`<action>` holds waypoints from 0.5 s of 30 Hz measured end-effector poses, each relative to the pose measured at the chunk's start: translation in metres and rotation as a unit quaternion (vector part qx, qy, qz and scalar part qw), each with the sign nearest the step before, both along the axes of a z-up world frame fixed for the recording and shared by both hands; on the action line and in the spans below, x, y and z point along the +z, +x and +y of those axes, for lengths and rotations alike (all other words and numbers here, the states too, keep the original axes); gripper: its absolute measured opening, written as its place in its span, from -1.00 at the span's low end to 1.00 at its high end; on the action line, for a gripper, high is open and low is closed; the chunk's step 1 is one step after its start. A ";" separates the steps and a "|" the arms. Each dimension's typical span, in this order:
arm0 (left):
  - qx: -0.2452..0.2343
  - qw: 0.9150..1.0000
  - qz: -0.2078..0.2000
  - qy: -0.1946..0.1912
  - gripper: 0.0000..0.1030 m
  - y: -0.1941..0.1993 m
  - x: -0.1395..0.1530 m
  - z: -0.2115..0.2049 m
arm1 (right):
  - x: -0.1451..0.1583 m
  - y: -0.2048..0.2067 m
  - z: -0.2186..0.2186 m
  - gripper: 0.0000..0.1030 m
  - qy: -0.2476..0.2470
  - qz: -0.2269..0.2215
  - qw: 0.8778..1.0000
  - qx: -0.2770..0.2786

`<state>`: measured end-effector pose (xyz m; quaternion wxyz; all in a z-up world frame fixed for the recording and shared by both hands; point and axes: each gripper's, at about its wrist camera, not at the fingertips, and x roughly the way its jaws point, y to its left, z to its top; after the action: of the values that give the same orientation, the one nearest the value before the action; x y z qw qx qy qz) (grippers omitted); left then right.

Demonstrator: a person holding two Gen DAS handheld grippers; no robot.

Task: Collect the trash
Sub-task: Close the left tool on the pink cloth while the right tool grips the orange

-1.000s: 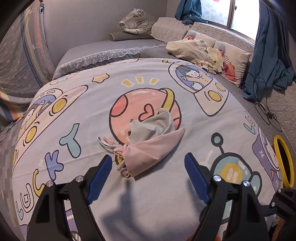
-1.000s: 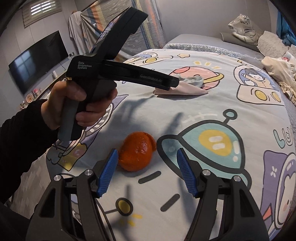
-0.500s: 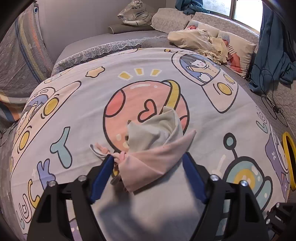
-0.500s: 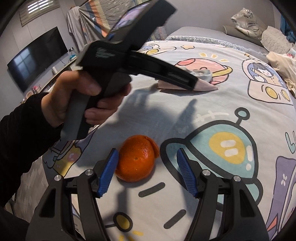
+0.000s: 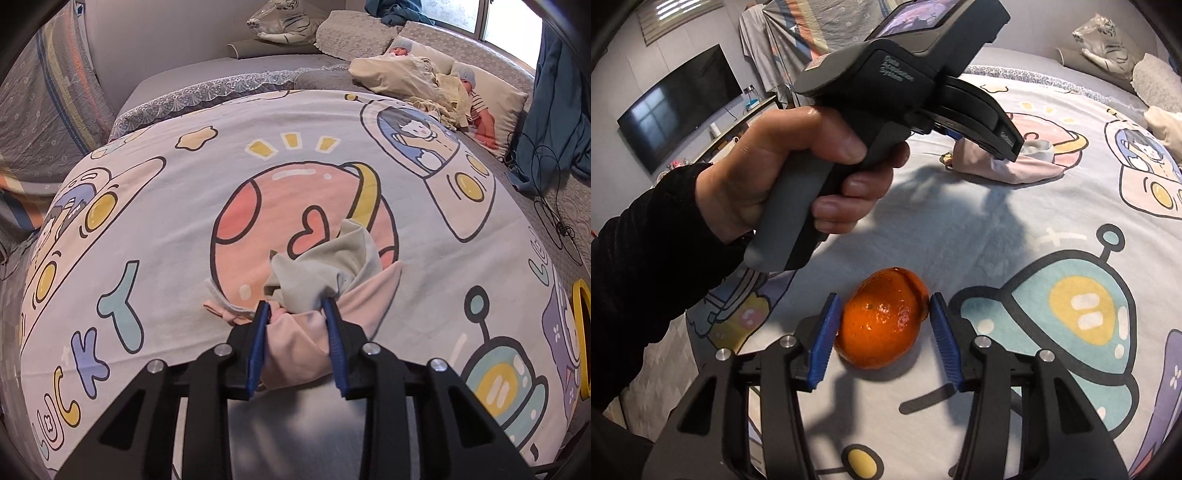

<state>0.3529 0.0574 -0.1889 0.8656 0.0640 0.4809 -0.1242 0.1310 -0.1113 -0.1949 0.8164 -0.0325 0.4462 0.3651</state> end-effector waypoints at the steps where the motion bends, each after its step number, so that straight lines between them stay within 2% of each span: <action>1: 0.001 1.000 -0.001 0.001 -0.49 0.000 0.000 -0.001 | 0.000 0.000 0.001 -0.10 0.000 0.001 1.000 -0.001; 8: -0.009 1.000 -0.010 0.022 -0.63 -0.006 0.000 -0.012 | -0.002 0.001 0.015 -0.10 -0.015 -0.016 1.000 -0.001; 15: -0.018 0.999 -0.013 0.028 -0.68 -0.016 -0.003 -0.015 | -0.005 -0.001 0.020 -0.09 -0.024 -0.026 0.999 0.001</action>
<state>0.3372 0.0426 -0.1917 0.8671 0.0982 0.4720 -0.1256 0.1304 -0.0917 -0.1997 0.8263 -0.0625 0.4331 0.3545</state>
